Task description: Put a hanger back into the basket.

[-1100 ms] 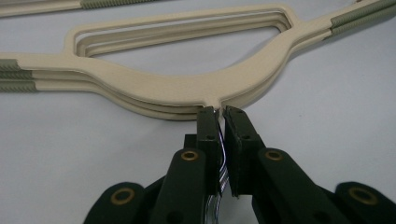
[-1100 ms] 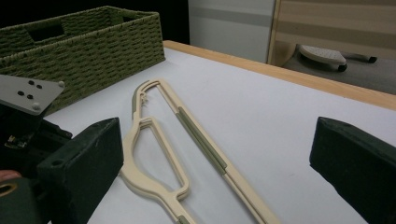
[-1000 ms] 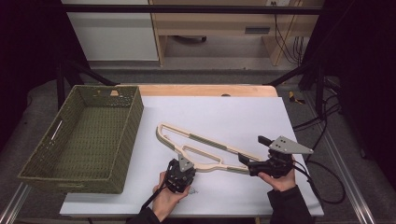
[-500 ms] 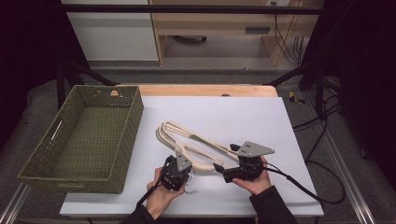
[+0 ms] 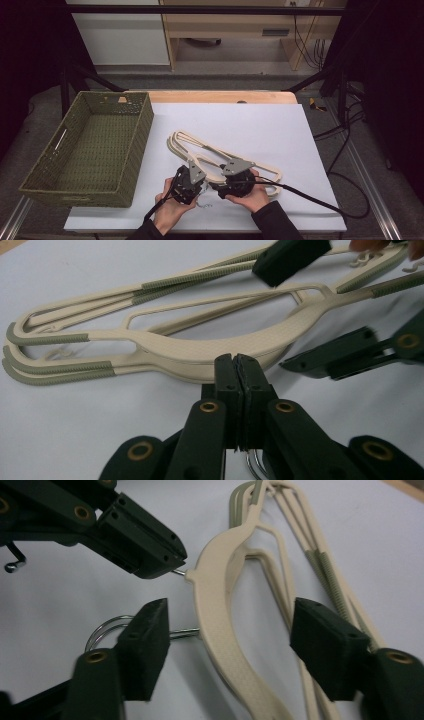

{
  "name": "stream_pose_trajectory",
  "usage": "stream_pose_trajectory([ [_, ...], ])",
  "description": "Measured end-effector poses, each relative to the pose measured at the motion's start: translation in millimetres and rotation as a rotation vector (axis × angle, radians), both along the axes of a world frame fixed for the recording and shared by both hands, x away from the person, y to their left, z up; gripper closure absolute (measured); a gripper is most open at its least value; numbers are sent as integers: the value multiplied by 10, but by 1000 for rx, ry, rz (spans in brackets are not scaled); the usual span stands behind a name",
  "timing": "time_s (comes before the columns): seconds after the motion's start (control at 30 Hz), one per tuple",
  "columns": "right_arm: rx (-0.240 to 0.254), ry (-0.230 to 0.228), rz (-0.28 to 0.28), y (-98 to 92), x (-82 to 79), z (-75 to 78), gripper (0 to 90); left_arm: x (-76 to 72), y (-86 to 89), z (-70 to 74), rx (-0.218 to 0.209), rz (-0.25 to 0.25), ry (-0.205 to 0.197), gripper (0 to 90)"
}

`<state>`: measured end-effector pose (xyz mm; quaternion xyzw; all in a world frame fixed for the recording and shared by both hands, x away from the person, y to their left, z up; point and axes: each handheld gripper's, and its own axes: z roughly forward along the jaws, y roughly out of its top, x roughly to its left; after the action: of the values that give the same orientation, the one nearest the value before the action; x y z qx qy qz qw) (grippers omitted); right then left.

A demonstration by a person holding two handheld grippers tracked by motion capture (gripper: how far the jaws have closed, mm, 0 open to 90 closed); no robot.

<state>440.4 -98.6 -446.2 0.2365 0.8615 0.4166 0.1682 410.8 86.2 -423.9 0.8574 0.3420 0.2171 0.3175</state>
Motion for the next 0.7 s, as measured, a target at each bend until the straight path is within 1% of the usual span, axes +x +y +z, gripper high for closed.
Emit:
stream_pose_trajectory([
  [0.03, -8, 7, 5, 23, 2, -16, 369, -2, -1, 3, 1, -1, -1, 888],
  [0.07, -20, 4, 5, 41, 7, -31, 392, -6, -9, -1, -11, 5, -5, 888],
  [0.13, -37, 5, 6, 66, 15, -59, 444, -7, -12, 0, -14, 6, -5, 887],
  [0.27, -59, 2, 6, 104, 16, -109, 533, -7, -9, 5, -11, 5, -2, 887],
  [0.3, -68, -8, 13, 106, 22, -118, 577, -7, -9, 6, -12, 5, -2, 887],
  [0.33, -66, -6, 15, 113, 22, -127, 601, -6, -1, 14, 1, -3, -1, 887],
  [0.4, -72, -14, 21, 118, 25, -136, 654, -9, 3, 25, 5, -7, 2, 887],
  [0.43, -73, -9, 29, 122, 27, -142, 671, -11, 2, 27, 4, -7, 0, 887],
  [0.47, -77, -19, 37, 121, 27, -145, 676, -14, -2, 27, -4, -2, -1, 887],
  [0.5, -75, -23, 40, 127, 24, -148, 682, -14, -1, 29, -2, -3, 0, 886],
  [0.53, -80, -28, 46, 127, 24, -147, 688, -14, 1, 31, 1, -5, 0, 886],
  [0.57, -91, -35, 62, 124, 20, -144, 694, -14, -2, 28, -6, -2, -2, 885],
  [0.6, -94, -40, 64, 125, 17, -143, 699, -14, 5, 36, 5, -10, 1, 883],
  [0.63, -96, -44, 69, 123, 14, -139, 708, -15, 8, 39, 3, -11, -6, 880],
  [0.67, -96, -45, 70, 120, 12, -132, 711, -19, 11, 43, -13, -8, -16, 873],
  [0.7, -99, -57, 71, 112, 14, -124, 715, -20, 23, 60, -1, -12, -18, 841],
])
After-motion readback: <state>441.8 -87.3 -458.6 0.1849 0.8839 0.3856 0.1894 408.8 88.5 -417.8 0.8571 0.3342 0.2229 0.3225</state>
